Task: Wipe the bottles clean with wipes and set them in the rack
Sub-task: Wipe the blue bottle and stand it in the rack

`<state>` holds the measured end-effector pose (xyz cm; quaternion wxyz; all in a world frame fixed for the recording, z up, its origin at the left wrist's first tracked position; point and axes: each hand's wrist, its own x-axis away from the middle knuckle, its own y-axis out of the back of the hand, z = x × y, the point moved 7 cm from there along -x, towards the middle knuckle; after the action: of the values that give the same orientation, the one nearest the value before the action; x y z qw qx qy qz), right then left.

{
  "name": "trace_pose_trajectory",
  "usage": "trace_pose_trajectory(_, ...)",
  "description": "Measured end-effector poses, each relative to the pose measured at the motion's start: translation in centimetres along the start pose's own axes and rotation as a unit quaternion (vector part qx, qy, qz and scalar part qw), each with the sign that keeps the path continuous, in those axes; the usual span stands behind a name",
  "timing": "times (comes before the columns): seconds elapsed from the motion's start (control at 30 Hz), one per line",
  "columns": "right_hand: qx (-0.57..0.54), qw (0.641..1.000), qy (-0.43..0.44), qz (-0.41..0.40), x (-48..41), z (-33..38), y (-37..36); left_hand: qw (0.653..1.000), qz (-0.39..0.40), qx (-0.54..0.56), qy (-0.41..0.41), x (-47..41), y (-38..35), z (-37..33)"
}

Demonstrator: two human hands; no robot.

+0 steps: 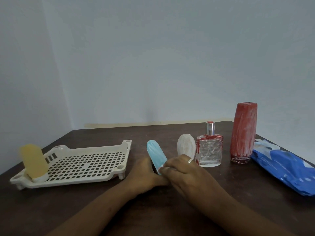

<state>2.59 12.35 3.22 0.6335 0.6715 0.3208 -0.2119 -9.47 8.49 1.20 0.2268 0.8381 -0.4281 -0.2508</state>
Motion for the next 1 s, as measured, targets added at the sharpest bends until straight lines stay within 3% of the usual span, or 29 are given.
trace_pose_trajectory(0.17,-0.009,0.995,-0.099,-0.028,-0.2,-2.3,0.6,0.997,0.031,0.064,0.010,0.2,-0.5,-0.1)
trace_pose_trajectory(0.33,-0.105,0.969,-0.221,-0.038,0.5,-4.6,0.4,0.991,0.057,0.123,0.004,0.5,-1.0,-0.3)
trace_pose_trajectory(0.67,-0.179,0.947,-0.246,-0.098,0.7,-4.9,0.6,0.986,0.076,0.145,0.005,0.2,-1.1,-0.1)
trace_pose_trajectory(0.8,-0.196,0.949,-0.210,-0.127,0.5,-3.9,0.9,0.987,0.080,0.141,0.011,0.1,-1.1,0.4)
trace_pose_trajectory(1.0,-0.155,0.976,-0.137,-0.062,0.1,-2.2,0.9,0.990,0.075,0.115,0.003,-0.1,-1.0,0.5)
